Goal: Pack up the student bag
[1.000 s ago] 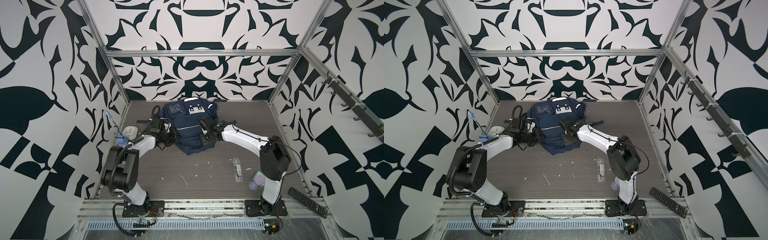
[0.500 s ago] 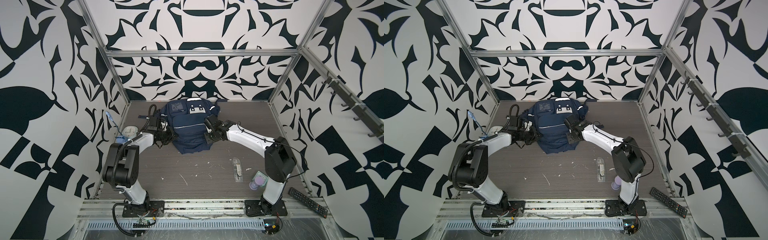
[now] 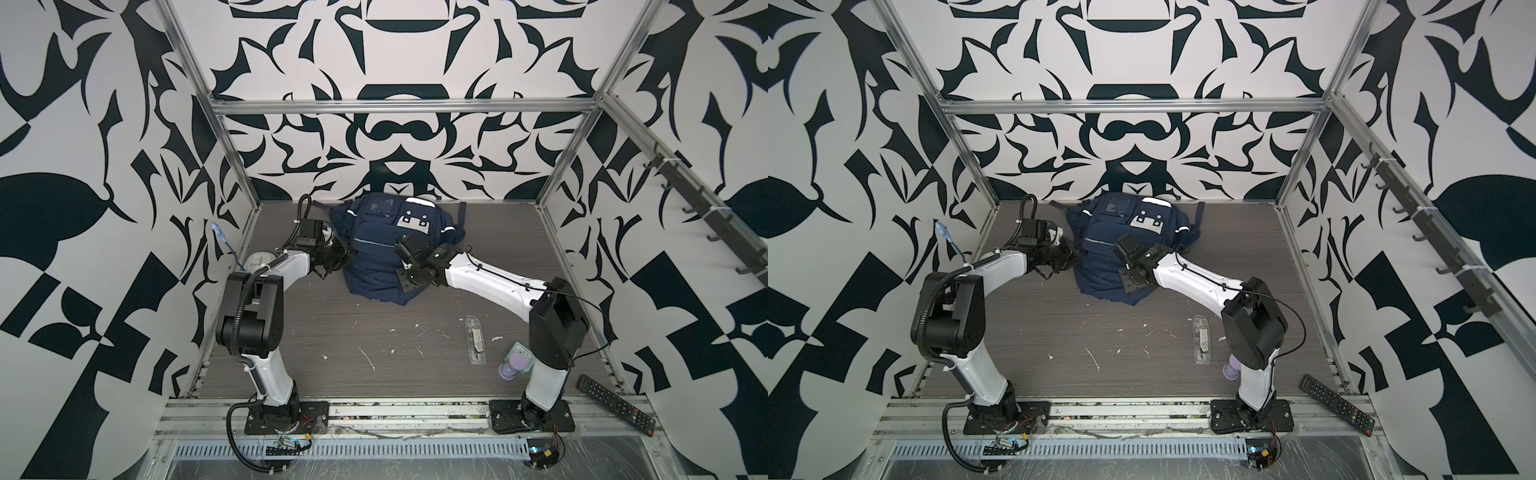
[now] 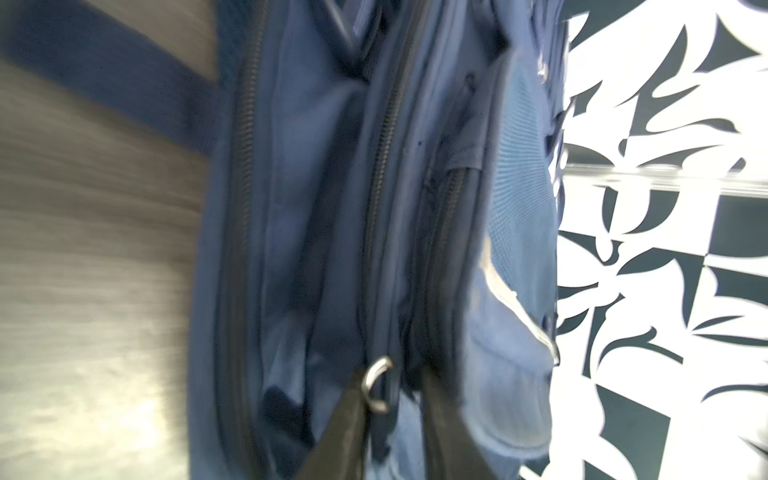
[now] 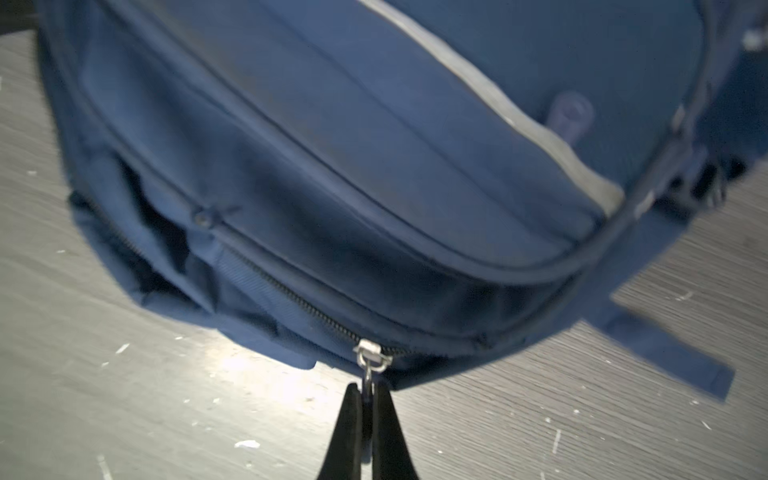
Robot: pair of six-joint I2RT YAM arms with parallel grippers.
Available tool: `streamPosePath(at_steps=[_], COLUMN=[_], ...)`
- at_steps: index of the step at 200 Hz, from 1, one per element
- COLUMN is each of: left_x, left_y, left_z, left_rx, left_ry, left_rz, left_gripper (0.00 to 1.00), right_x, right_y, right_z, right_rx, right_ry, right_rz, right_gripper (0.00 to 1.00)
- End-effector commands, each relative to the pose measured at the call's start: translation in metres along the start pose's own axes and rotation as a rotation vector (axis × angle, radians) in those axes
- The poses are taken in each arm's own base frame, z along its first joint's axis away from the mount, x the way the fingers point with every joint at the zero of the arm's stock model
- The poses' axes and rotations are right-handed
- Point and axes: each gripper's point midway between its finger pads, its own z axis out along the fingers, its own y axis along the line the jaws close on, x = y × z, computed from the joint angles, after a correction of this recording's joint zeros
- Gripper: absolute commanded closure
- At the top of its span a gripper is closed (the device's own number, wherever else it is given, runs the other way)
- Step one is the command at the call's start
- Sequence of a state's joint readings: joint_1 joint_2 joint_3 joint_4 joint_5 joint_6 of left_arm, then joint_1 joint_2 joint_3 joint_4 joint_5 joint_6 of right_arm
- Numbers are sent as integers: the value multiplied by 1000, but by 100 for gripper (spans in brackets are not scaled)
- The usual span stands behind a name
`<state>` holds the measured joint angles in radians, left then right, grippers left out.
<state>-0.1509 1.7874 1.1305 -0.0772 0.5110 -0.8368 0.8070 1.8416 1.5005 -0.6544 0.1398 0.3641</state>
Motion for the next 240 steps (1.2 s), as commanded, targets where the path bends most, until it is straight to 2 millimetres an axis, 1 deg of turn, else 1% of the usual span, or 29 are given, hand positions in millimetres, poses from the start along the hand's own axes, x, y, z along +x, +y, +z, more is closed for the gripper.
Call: streamPosePath(at_steps=[1, 16, 34, 57, 77, 112, 160, 171, 195, 219, 240], left_x=[-8, -1, 11, 31, 50, 78, 99, 102, 102, 98, 92], left_y=[-19, -18, -16, -11, -9, -16, -32, -32, -32, -36, -38], left_z=[-8, -13, -21, -26, -26, -12, 19, 24, 26, 23, 19], left_rx=[48, 50, 48, 49, 41, 49, 97, 100, 101, 100, 90], left_ry=[-40, -35, -23, 2, 24, 77, 150, 161, 157, 145, 134], left_rz=[35, 36, 34, 31, 35, 45, 37, 31, 25, 44, 65], left_gripper=[59, 51, 45, 41, 39, 39, 40, 43, 54, 68, 86], right_x=[-5, -7, -8, -9, -10, -15, -22, -21, -21, -22, -17], right_y=[23, 28, 32, 38, 41, 47, 61, 63, 70, 72, 69], right_z=[-10, -11, -13, -16, -16, -18, -20, -19, -20, -20, -17], right_rx=[-54, -66, -79, -100, -111, -134, -166, -168, -175, -177, -162], right_ry=[2, -1, -3, -8, -11, -16, -24, -19, -19, -21, -13], right_rz=[-16, -26, -29, -32, -34, -37, -49, -52, -64, -70, -75], right_gripper=[100, 100, 100, 100, 100, 100, 100, 100, 100, 100, 100])
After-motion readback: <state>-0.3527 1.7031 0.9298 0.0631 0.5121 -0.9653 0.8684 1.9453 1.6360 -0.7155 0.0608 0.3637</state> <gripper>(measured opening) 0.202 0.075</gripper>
